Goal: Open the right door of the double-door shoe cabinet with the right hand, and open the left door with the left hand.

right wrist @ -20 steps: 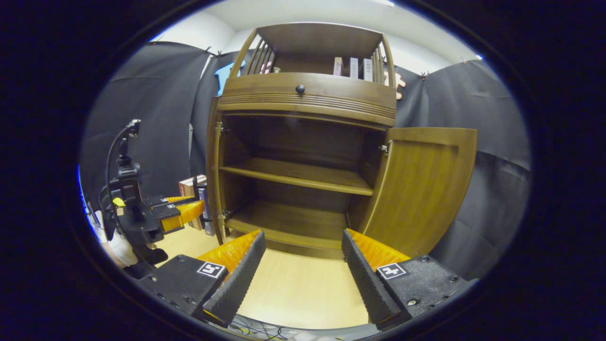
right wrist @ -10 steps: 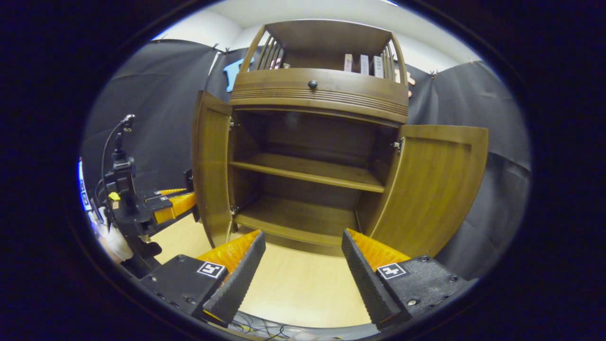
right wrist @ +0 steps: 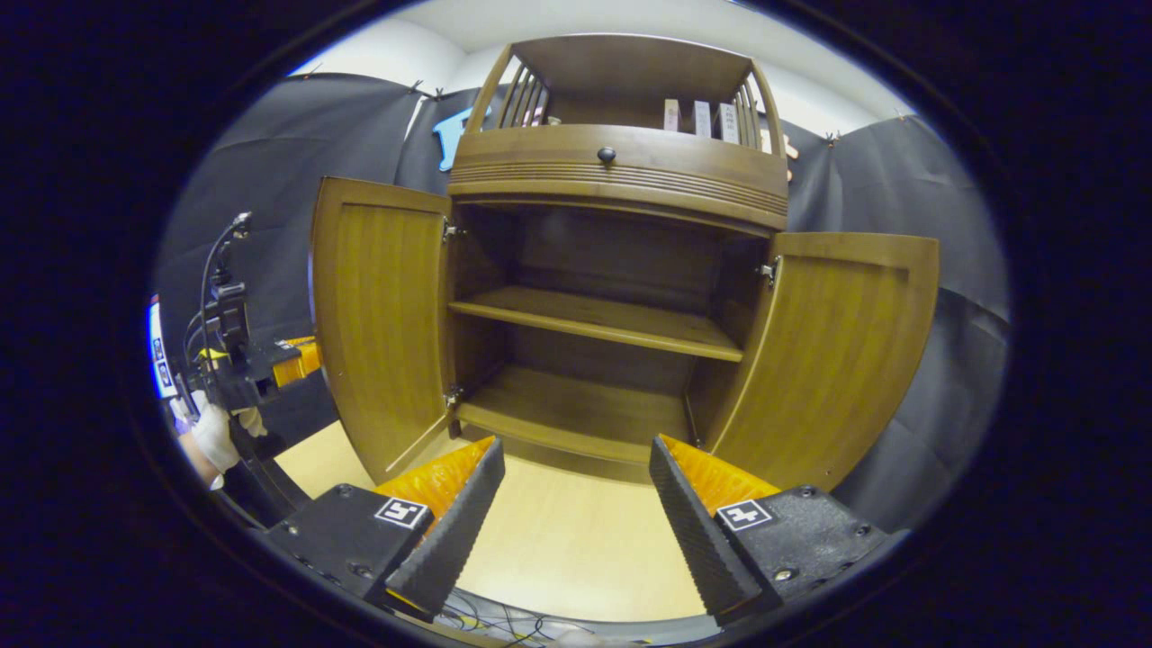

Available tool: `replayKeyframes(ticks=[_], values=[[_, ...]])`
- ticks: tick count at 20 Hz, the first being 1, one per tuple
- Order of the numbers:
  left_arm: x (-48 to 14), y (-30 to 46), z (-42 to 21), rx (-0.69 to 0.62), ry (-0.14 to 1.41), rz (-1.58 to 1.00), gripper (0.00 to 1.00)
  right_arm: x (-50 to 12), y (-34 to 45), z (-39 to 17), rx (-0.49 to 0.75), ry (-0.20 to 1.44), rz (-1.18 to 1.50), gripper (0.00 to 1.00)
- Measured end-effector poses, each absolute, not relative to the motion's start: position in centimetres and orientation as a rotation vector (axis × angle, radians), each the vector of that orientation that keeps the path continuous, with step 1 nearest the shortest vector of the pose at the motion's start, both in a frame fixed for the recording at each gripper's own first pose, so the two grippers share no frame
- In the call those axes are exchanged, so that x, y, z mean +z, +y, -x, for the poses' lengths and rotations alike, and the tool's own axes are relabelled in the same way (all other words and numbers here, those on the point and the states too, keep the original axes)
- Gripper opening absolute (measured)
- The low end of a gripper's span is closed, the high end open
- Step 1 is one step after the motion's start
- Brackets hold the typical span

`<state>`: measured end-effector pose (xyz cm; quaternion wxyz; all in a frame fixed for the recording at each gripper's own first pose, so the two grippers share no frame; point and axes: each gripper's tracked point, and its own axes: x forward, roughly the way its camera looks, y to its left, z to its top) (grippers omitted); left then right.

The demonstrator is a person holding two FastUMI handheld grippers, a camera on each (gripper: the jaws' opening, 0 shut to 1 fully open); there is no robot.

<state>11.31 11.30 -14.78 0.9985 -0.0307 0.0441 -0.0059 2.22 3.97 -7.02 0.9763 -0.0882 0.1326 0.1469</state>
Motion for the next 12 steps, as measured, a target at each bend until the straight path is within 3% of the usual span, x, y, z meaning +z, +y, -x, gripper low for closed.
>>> replayKeyframes(ticks=[12], values=[[-15.0, 14.8, -12.0, -0.158, 0.070, 0.049, 0.00, -7.3, 3.8, -2.2, 0.294, 0.295, 0.167, 1.00]])
